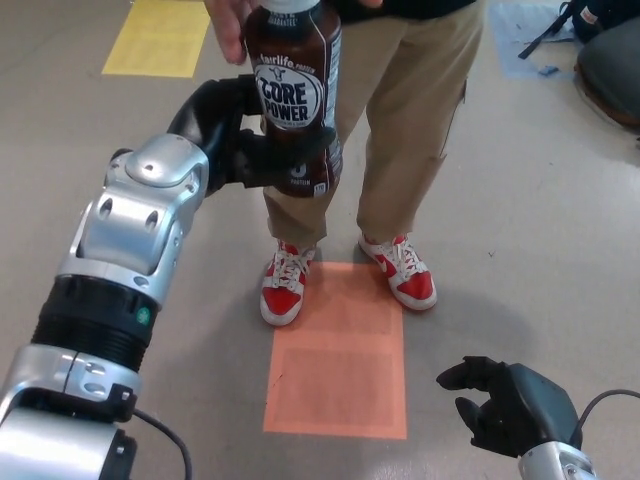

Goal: The robot recieved a bottle of protein shake from a person using its left hand and then shake the protein up and down 2 two times and hand it back to the person

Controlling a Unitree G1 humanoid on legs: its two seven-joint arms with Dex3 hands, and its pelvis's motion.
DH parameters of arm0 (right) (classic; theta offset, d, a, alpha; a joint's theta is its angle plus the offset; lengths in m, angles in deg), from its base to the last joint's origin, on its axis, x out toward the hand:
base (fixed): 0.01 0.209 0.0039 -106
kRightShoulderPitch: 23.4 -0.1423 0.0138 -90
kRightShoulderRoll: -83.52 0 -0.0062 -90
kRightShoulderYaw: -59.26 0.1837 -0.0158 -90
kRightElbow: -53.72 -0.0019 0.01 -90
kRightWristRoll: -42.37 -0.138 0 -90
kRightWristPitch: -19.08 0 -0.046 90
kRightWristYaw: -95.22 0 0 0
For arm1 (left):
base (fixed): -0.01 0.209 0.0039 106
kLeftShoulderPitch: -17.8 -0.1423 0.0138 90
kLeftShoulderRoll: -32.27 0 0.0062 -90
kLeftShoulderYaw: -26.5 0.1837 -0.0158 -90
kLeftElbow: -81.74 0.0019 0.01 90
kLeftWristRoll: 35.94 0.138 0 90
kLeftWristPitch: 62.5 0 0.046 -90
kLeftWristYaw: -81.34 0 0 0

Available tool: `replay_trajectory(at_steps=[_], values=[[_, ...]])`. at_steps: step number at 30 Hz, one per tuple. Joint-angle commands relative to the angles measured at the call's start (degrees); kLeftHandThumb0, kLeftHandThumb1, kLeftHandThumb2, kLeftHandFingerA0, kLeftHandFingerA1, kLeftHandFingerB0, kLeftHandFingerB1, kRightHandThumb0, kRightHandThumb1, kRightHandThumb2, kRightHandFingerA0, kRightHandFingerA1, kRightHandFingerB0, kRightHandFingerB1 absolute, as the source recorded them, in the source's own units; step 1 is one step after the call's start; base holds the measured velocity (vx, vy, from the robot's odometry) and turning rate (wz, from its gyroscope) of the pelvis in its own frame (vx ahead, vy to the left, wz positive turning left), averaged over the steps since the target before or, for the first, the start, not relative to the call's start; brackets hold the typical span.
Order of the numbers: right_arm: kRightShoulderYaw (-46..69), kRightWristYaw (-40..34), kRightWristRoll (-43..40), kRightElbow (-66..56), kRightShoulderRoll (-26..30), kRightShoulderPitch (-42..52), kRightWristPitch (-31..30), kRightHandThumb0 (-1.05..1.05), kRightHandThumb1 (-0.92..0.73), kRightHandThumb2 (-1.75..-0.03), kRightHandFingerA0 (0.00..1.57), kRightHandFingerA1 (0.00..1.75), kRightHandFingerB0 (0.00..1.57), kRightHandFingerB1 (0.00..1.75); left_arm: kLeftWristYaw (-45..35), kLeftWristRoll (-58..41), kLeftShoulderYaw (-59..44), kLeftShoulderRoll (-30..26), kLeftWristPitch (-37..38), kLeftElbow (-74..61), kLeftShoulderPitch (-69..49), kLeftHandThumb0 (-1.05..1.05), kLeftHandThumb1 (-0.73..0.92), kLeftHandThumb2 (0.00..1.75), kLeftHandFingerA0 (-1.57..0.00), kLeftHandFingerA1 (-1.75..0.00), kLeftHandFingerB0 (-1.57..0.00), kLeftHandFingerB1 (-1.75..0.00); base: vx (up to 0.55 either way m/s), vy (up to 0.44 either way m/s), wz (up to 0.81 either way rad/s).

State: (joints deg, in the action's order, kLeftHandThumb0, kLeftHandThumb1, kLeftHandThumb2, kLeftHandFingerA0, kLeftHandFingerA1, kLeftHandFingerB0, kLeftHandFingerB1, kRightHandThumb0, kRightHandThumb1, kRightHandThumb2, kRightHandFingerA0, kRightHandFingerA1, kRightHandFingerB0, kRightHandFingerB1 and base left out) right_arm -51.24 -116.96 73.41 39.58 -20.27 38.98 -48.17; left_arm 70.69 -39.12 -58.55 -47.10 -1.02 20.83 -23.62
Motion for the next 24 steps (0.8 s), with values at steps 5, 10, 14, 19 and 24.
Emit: replay_trajectory(at_steps=[5,10,14,19,24], values=[[0.9,0.0,-0.8,-0.1,0.4,-0.2,0.5,-0.25,-0.77,-0.63,0.88,0.56,0.80,0.46,-0.3,-0.1,-1.8,-0.3,-1.1,-0.1,1.6,-0.17,0.80,0.66,-1.10,-0.91,-0.79,-0.86,0.00,0.000,0.00],[1.2,0.0,-0.9,-0.1,0.3,-0.2,0.3,-0.25,-0.76,-0.63,0.89,0.54,0.80,0.46,-0.2,0.1,-2.3,-0.5,-1.9,-0.9,2.7,-0.17,0.80,0.63,-1.10,-0.91,-0.81,-0.85,0.00,0.000,0.00],[1.0,-0.4,-0.5,0.0,0.3,0.0,0.3,-0.25,-0.75,-0.64,0.90,0.54,0.81,0.46,0.0,0.1,-2.6,-0.5,-2.6,-1.2,2.9,-0.16,0.82,0.64,-1.10,-0.90,-0.79,-0.84,0.00,0.000,0.00],[1.3,0.0,-0.7,-0.1,0.3,0.1,0.9,-0.24,-0.75,-0.64,0.88,0.52,0.80,0.46,0.0,-0.1,-3.0,-0.4,-3.0,-1.8,2.9,-0.16,0.82,0.64,-1.10,-0.92,-0.79,-0.83,0.00,0.000,0.00],[1.3,0.4,-0.7,0.0,0.2,-0.3,0.5,-0.26,-0.76,-0.62,0.88,0.56,0.80,0.46,-0.5,1.1,-1.8,-1.2,-3.3,-3.9,2.2,-0.43,0.73,0.62,-0.76,-0.53,-0.47,-0.38,0.00,0.000,0.00]])
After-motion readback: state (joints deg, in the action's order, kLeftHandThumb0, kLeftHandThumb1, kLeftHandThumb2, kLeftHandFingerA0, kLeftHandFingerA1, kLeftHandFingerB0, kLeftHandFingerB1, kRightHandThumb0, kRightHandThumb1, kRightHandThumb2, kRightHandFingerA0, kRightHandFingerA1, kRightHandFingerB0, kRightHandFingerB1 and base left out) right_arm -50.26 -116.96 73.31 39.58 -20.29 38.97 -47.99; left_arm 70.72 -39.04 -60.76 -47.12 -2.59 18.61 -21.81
